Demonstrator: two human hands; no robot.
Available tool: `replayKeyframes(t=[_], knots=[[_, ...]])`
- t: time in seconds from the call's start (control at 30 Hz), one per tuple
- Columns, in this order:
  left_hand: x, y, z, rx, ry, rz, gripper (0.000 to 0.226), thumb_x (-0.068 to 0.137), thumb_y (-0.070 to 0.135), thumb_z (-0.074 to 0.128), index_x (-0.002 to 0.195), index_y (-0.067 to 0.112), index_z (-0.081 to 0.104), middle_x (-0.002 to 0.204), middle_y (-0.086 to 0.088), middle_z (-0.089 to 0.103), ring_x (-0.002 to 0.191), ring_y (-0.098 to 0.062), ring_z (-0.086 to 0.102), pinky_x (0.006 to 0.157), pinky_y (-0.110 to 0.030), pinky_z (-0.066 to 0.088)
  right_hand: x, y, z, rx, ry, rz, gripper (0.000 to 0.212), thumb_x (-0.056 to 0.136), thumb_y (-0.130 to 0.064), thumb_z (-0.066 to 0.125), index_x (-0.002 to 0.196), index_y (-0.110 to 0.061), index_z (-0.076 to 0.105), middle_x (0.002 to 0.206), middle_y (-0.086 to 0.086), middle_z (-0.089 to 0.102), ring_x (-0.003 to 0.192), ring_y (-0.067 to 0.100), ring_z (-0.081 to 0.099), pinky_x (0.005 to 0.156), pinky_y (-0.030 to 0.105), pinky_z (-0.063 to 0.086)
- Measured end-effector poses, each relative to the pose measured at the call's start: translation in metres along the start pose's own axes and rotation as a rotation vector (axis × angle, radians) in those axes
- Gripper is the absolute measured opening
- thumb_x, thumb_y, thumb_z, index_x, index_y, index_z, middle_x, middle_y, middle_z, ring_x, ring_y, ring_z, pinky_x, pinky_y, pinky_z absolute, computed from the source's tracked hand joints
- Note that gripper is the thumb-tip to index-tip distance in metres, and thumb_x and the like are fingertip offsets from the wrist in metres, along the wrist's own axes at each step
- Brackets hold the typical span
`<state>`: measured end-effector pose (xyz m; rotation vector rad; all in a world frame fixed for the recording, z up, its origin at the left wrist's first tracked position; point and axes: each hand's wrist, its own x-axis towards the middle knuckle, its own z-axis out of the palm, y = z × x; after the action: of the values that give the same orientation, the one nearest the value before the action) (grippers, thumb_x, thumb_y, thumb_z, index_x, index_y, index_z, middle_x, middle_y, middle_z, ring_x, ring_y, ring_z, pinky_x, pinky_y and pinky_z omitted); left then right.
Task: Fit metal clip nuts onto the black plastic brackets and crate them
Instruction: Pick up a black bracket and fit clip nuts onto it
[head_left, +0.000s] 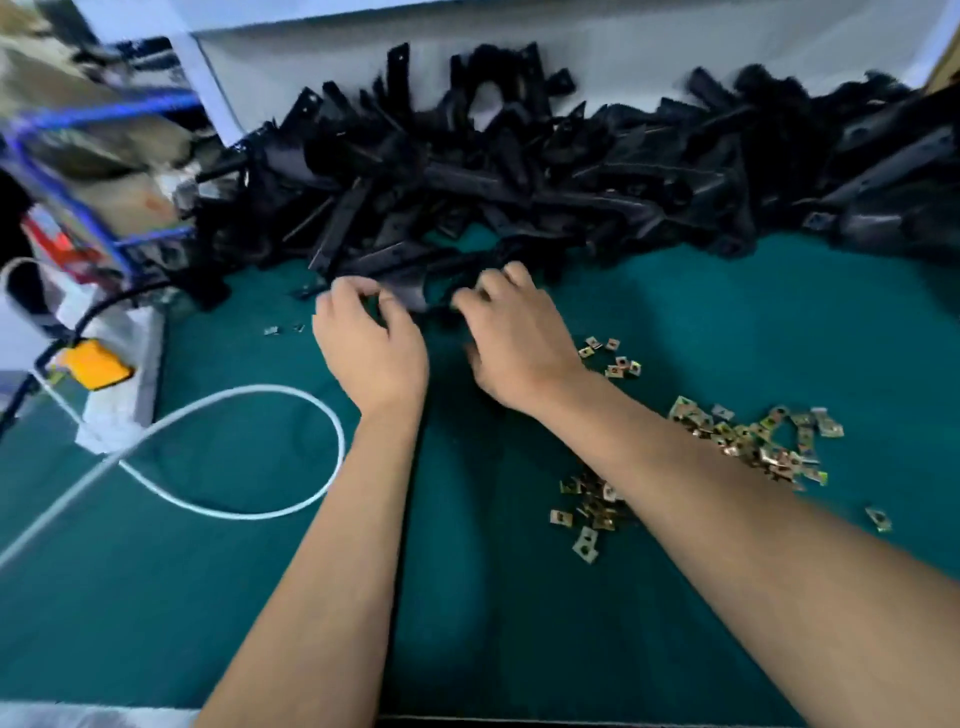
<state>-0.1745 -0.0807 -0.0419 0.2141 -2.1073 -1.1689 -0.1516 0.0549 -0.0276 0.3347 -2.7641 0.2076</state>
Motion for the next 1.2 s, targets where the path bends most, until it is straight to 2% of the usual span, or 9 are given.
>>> replayKeyframes(t=[0.13,0.23,0.47,0.67,0.8,0.9,1.0,1.1,1.2], knots=[[0.015,-0.007,0.001,-0.113,0.073,-0.239,0.016,0.096,0.010,0.055,0.106,0.000,0.062,0.106,-0.016,0.065,0.103,-0.033,0.057,0.092,-0.035,0.039,0.049,-0.026,0.024,-0.149,-0.137,-0.072,0.078,0.089,-0.016,0.071,0.155,-0.030,0.030,0.163,0.015,0.022,0.152,0.036,0.015,0.117,0.054,0.028],[0.016,-0.007,0.001,-0.185,0.068,-0.322,0.013,0.097,0.013,0.052,0.104,0.006,0.060,0.101,-0.009,0.066,0.098,-0.027,0.058,0.092,-0.037,0.044,0.070,-0.035,0.037,-0.154,-0.319,-0.065,0.072,0.099,-0.025,0.062,0.156,-0.043,0.023,0.171,0.010,0.003,0.156,0.041,0.000,0.123,0.058,0.016],[0.018,-0.008,0.000,-0.261,0.090,-0.413,0.008,0.100,0.017,0.050,0.096,0.014,0.055,0.089,0.005,0.059,0.088,-0.017,0.054,0.080,-0.026,0.039,0.077,-0.053,0.028,-0.043,-0.145,-0.106,0.015,0.101,-0.019,0.055,0.112,-0.010,0.061,0.133,0.011,0.041,0.124,0.035,0.039,0.073,0.039,0.041],[0.019,-0.001,-0.006,-0.443,0.184,-0.294,0.031,0.106,0.027,0.042,0.108,0.007,0.065,0.095,0.006,0.065,0.089,-0.013,0.058,0.091,-0.036,0.048,0.052,-0.040,-0.001,0.196,0.178,-0.148,0.011,0.086,0.007,0.060,0.093,0.000,0.055,0.107,0.012,0.053,0.095,0.027,0.053,0.076,0.040,0.047],[0.007,0.010,-0.008,-0.387,-0.016,0.174,0.041,0.109,0.027,0.038,0.131,0.003,0.063,0.132,-0.007,0.065,0.126,-0.022,0.059,0.108,-0.046,0.045,0.033,-0.040,-0.034,0.747,0.508,0.067,0.009,0.085,-0.002,0.069,0.080,0.000,0.061,0.081,0.005,0.063,0.072,0.017,0.058,0.066,0.024,0.046],[0.001,0.021,-0.008,-0.331,-0.187,0.384,0.047,0.108,0.041,0.045,0.133,0.004,0.059,0.127,-0.007,0.064,0.118,-0.022,0.060,0.101,-0.044,0.049,0.016,-0.020,-0.052,1.000,0.448,0.211,0.010,0.090,-0.012,0.071,0.082,-0.008,0.067,0.075,-0.007,0.066,0.072,0.007,0.062,0.072,0.026,0.053],[-0.004,0.030,-0.008,-0.253,-0.355,0.399,0.062,0.102,0.056,0.053,0.146,0.013,0.047,0.133,0.000,0.059,0.122,-0.016,0.056,0.103,-0.027,0.046,-0.011,0.013,-0.058,1.124,0.267,0.255,0.012,0.095,-0.015,0.070,0.083,-0.017,0.071,0.069,-0.016,0.065,0.067,0.000,0.058,0.066,0.022,0.050],[-0.019,0.036,0.001,-0.243,-0.703,0.282,0.057,0.098,0.057,0.057,0.145,0.026,0.047,0.125,0.043,0.053,0.118,0.025,0.045,0.097,0.000,0.034,-0.040,0.046,-0.057,1.041,0.114,0.278,0.011,0.099,-0.019,0.066,0.091,-0.017,0.073,0.072,-0.012,0.067,0.067,0.005,0.059,0.061,0.026,0.051],[-0.033,0.035,0.015,-0.296,-0.886,0.128,0.031,0.093,0.055,0.066,0.117,0.035,0.062,0.100,0.033,0.068,0.096,0.015,0.060,0.083,-0.011,0.047,-0.066,0.072,-0.054,0.889,-0.004,0.273,0.014,0.102,-0.025,0.063,0.096,-0.016,0.071,0.082,-0.002,0.073,0.073,0.010,0.070,0.059,0.027,0.059]])
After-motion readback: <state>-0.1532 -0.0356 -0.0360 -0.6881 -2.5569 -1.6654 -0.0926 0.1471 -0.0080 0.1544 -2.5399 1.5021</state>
